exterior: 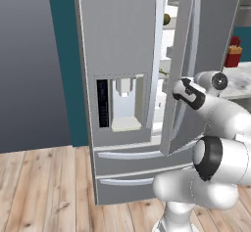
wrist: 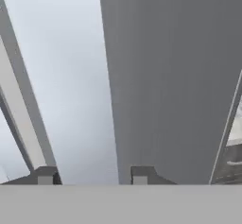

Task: Gather the potato and avocado from the fridge and place them on a tray on the dining counter. Then gather the fishs from the fridge and place them on the other tray.

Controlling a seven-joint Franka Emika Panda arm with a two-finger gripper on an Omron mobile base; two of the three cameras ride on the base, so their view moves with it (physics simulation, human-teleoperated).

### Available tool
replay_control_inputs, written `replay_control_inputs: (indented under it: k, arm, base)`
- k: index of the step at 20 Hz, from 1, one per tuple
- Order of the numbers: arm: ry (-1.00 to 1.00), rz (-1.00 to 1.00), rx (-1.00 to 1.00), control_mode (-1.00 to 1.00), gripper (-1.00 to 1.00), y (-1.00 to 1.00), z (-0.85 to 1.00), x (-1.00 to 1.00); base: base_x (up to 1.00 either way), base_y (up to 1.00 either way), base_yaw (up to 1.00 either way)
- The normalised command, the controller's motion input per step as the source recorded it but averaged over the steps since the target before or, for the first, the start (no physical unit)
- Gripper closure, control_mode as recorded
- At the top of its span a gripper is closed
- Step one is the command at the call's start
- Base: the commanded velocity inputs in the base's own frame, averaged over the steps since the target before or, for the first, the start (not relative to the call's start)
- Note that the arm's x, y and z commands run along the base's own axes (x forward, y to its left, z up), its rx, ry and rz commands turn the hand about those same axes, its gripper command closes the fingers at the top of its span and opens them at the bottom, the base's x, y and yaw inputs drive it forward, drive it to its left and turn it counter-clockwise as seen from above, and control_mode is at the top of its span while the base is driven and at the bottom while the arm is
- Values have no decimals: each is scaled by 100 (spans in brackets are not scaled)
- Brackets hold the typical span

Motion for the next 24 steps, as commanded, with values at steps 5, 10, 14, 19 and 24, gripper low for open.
replay_control_inputs:
  k: [5, 10, 14, 19, 24]
  arm:
    - [-9, 0, 2, -100, 100, -87, -4, -100]
    - [-7, -2, 1, -100, 100, -91, -11, -100]
    - [-5, -3, 0, -100, 100, -90, -14, -97]
    - [-3, -3, 0, -100, 100, -84, -14, -98]
    - [-5, -4, 0, -100, 100, -90, -10, -100]
  base:
    - [0, 0, 0]
    - [0, 0, 0]
    - [0, 0, 0]
    - [0, 0, 0]
    - [0, 0, 0]
